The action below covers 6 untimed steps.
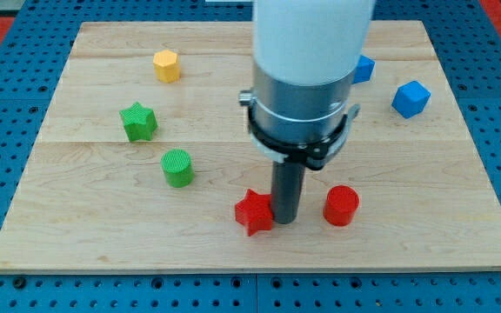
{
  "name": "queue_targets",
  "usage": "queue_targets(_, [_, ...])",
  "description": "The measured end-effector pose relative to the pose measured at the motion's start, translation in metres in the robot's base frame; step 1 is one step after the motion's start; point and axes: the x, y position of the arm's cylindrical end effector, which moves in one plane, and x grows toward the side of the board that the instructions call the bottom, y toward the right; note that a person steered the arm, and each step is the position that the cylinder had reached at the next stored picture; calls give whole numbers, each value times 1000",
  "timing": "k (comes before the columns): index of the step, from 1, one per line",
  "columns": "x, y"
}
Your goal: Move the red circle slightly up
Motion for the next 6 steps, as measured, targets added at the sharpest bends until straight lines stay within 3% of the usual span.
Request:
queue_targets(2, [8,5])
queue_targets(5, [28,101])
queue_targets(6, [7,112])
